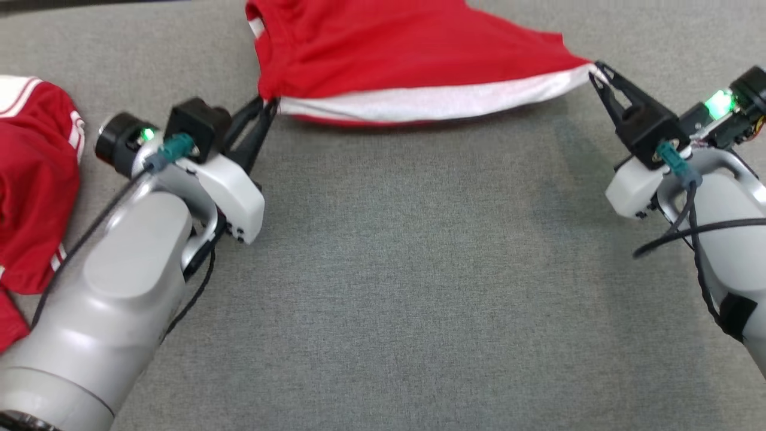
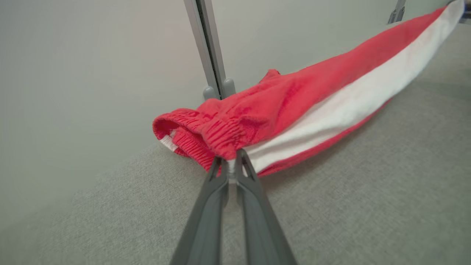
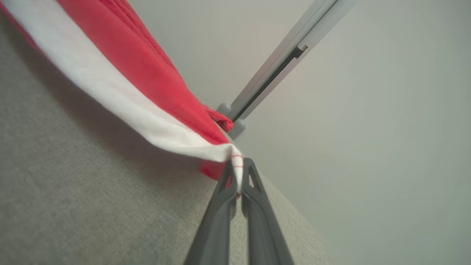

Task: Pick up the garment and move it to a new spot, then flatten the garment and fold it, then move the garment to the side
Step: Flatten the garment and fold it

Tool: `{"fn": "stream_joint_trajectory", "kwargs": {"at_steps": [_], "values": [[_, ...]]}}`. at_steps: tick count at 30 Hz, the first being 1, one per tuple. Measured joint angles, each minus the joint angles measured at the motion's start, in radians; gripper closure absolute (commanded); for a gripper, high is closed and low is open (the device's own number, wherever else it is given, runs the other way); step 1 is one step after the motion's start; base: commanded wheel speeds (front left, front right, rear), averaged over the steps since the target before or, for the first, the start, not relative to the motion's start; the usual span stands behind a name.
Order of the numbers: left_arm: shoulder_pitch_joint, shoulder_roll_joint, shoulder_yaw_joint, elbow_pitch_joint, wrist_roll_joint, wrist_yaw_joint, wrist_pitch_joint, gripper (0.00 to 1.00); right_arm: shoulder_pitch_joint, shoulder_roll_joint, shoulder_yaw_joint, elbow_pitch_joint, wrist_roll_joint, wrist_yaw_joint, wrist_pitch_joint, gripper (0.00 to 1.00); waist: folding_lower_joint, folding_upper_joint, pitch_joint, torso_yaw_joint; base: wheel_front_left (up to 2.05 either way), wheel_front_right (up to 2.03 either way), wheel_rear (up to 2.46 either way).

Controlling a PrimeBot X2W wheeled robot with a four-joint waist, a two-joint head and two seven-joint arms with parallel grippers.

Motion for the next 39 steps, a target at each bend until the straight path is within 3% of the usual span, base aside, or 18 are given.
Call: {"fn": "stream_joint_trajectory", "kwargs": {"at_steps": [13, 22, 33, 39], "values": [[0.129, -0.022, -0.157, 0.046, 0.008, -0.001, -0.001, 1.0, 0.119, -0.1, 0.127, 0.029, 0.121, 0.0, 0.0, 1.0, 0.0, 0.0, -0.138, -0.005, 0.0, 0.0, 0.0], [0.225, -0.023, -0.268, 0.048, -0.064, -0.001, -0.001, 1.0, 0.199, -0.171, 0.318, 0.024, 0.303, 0.0, 0.0, 1.0, 0.0, 0.0, -0.242, -0.018, 0.0, 0.0, 0.0], [0.312, 0.05, -0.38, -0.071, -0.182, -0.002, 0.062, 1.0, 0.245, -0.336, 0.615, -0.098, 0.548, 0.0, -0.003, 1.0, 0.0, 0.0, -0.335, -0.055, 0.0, 0.0, 0.0], [0.38, 0.095, -0.406, -0.178, -0.21, -0.002, 0.102, 1.0, 0.248, -0.441, 0.702, -0.201, 0.636, 0.0, -0.002, 1.0, 0.0, 0.0001, -0.368, -0.076, 0.0, 0.0, 0.0]]}}
